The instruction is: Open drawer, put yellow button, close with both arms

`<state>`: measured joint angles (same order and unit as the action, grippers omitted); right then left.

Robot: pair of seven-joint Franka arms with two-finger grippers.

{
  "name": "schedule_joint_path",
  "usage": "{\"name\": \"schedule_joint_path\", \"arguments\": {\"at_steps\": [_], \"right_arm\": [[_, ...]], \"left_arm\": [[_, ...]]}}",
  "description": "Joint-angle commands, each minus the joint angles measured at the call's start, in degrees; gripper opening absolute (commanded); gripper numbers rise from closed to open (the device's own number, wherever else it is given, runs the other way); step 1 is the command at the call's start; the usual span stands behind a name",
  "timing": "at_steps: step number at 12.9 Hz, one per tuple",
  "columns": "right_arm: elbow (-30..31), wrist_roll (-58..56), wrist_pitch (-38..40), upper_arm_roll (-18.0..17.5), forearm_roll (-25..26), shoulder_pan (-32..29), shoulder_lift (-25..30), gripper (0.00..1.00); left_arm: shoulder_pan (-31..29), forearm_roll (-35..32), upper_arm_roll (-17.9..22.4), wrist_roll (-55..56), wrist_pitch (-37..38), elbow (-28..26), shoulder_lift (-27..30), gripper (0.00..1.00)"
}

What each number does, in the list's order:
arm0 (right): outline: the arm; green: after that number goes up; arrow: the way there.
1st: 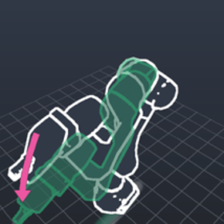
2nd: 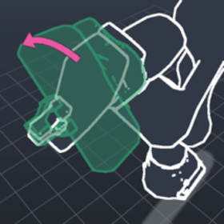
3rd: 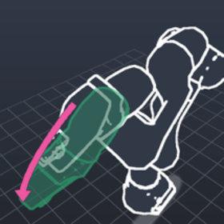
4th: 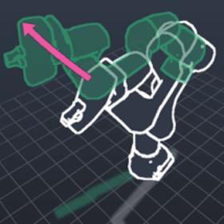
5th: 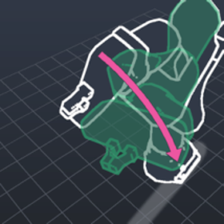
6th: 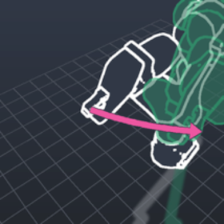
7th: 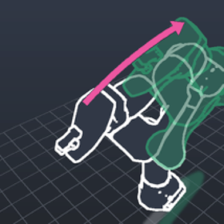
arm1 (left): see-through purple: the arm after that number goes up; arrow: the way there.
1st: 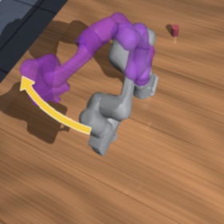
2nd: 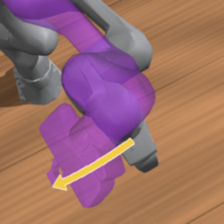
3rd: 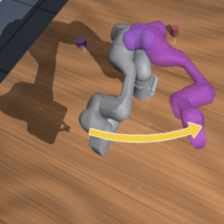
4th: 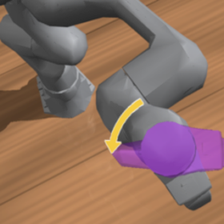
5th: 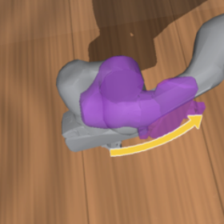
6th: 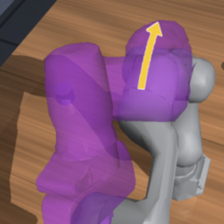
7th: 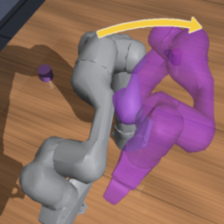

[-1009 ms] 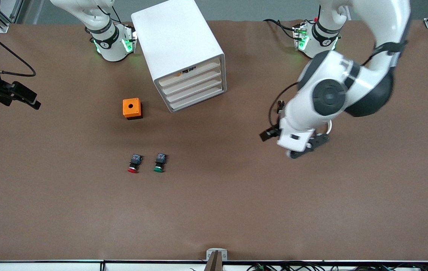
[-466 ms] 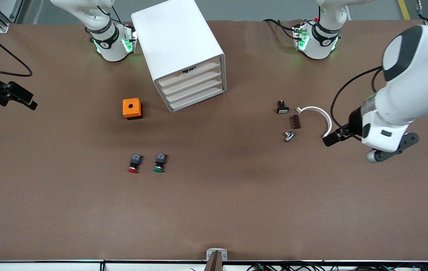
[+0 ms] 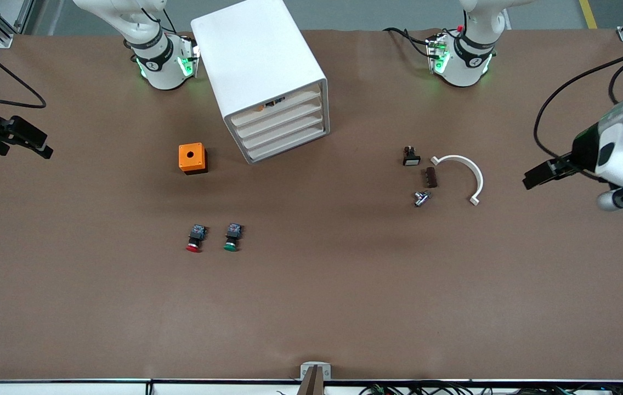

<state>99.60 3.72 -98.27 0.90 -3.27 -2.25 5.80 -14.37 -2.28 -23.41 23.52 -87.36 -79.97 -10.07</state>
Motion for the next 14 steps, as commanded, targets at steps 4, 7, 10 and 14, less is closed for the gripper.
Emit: {"name": "schedule_joint_path", "arguments": {"at_steps": [4, 7, 10, 14], "right_arm": [[-0.63, -0.38, 0.62, -0.55, 0.20, -1.44, 0.80, 1.00], [-0.63, -0.56, 0.71, -0.55, 0.28, -1.53, 0.80, 1.00], [-0.63, -0.65, 0.71, -0.55, 0.29, -1.53, 0.80, 1.00], [-0.63, -0.74, 0.71, -0.55, 0.20, -1.53, 0.80, 1.00]], "left_arm": [[-4.88, -0.19, -0.59, -11.91, 3.51, -1.50, 4.53, 1.00], [5.18, -0.10, 9.99, -15.94, 3.77, -3.78, 7.95, 1.00], [14.00, -0.01, 17.86, -18.51, 3.51, -7.55, 11.20, 1.00], [14.64, 0.08, 18.40, -18.69, -0.62, -14.24, 16.05, 1.00]]}}
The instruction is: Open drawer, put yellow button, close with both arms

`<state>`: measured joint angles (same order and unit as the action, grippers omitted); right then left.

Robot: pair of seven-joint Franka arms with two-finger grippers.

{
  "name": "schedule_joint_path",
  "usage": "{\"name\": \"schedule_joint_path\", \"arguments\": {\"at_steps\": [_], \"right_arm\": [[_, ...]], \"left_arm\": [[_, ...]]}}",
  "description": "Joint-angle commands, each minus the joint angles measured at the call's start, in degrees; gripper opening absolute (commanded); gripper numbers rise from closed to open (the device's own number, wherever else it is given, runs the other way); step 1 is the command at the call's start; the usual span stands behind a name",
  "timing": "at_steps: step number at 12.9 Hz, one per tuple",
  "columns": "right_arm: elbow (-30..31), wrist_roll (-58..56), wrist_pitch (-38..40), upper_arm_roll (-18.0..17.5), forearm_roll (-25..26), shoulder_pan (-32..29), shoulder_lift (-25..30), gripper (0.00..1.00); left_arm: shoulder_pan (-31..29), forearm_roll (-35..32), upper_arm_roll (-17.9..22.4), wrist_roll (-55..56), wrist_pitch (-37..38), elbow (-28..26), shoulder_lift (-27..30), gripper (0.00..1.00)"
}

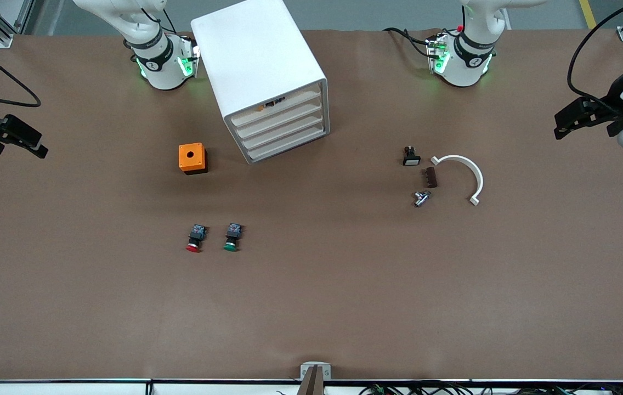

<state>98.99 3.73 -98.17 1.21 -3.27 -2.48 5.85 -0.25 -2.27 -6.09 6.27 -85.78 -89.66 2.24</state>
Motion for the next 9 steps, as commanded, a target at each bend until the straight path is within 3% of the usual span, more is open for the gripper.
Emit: {"name": "schedule_joint_path", "arguments": {"at_steps": [1, 9], "right_arm": [[-0.03, -0.74, 0.61, -0.86, 0.28, -1.30, 0.75, 1.00], [-0.03, -1.00, 0.61, -0.86, 0.29, -1.30, 0.75, 1.00]], "left_arm": [[0.16, 0.16, 1.08, -1.43, -2.02, -4.56, 3.73, 1.00], [0.25, -0.72, 0.55, -1.35, -2.37, -0.71, 0.31, 1.00]]}}
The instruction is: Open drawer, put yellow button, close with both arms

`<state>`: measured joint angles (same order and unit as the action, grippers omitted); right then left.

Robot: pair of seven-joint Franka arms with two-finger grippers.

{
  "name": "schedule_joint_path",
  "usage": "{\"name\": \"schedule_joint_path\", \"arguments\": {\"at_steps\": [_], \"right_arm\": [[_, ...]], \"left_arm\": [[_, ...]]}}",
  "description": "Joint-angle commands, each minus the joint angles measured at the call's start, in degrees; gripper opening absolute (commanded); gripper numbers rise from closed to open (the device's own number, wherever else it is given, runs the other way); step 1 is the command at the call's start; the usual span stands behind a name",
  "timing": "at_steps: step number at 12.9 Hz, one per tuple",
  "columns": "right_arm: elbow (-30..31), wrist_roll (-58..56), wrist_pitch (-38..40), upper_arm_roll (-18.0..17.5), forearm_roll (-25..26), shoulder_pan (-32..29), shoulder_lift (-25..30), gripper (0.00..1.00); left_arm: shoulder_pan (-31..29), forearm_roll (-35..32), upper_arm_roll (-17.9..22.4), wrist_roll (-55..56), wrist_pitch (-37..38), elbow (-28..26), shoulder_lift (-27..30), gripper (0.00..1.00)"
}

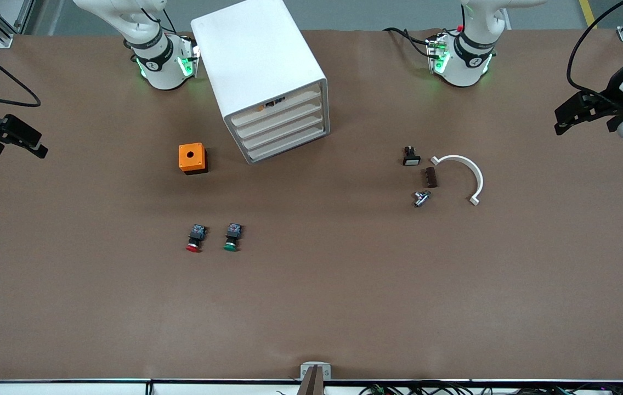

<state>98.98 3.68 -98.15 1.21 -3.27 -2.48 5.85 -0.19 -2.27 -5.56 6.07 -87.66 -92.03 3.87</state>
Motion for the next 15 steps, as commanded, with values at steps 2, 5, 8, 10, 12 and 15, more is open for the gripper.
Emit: {"name": "schedule_joint_path", "arguments": {"at_steps": [2, 5, 8, 10, 12, 15], "right_arm": [[-0.01, -1.04, 0.60, -0.86, 0.29, -1.30, 0.75, 1.00], [-0.01, -1.04, 0.60, -0.86, 0.29, -1.47, 0.75, 1.00], [-0.01, -1.13, 0.60, -0.94, 0.29, -1.47, 0.75, 1.00], [-0.10, -1.22, 0.60, -0.95, 0.29, -1.47, 0.75, 1.00], [-0.10, -1.31, 0.60, -0.86, 0.29, -1.82, 0.75, 1.00], [-0.36, -1.31, 0.60, -0.86, 0.29, -1.82, 0.75, 1.00]], "left_arm": [[-0.16, -0.20, 0.02, -1.23, -0.40, 2.55, -2.20, 1.00], [-0.25, -0.02, 0.20, -1.15, -0.40, 2.55, -2.55, 1.00], [0.01, -0.37, 0.20, -0.71, -0.40, 3.34, -2.99, 1.00], [0.10, -0.46, 0.11, -0.36, -0.32, 3.96, -3.52, 1.00], [0.28, -0.63, 0.02, -0.27, -0.14, 3.96, -3.52, 1.00], [0.63, -0.63, -0.16, -0.27, 1.08, 3.87, -3.52, 1.00]]}}
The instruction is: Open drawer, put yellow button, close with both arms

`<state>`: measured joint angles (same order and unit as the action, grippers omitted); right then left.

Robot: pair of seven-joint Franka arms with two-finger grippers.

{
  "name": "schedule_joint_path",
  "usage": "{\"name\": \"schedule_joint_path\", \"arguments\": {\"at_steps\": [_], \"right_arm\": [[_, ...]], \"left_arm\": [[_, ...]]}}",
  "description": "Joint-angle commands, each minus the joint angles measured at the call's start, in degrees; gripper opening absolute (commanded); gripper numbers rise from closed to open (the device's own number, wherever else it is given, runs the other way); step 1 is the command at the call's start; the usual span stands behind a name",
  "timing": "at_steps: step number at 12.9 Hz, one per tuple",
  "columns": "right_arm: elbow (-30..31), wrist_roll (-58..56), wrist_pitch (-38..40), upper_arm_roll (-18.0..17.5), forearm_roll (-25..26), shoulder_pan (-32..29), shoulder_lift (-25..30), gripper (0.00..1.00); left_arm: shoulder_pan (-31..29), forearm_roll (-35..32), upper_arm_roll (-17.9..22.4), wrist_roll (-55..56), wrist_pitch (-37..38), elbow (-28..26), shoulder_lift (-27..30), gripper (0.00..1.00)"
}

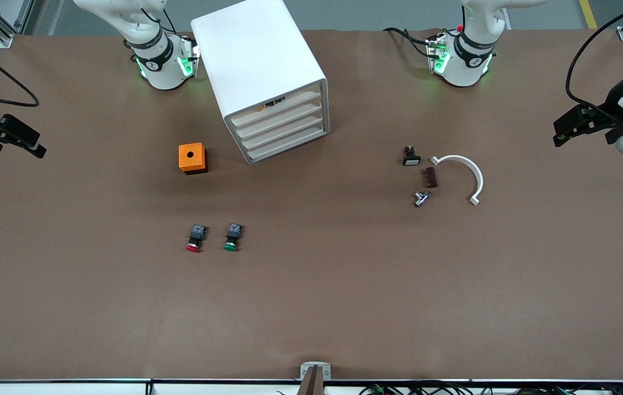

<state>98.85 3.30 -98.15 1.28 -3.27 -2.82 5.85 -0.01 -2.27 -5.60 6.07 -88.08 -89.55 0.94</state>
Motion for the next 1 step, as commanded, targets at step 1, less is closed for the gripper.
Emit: {"name": "schedule_joint_path", "arguments": {"at_steps": [1], "right_arm": [[-0.23, -0.93, 0.59, -0.93, 0.29, -1.49, 0.75, 1.00]], "left_arm": [[0.37, -0.37, -0.12, -0.35, 1.68, 1.40, -0.59, 1.00]]}}
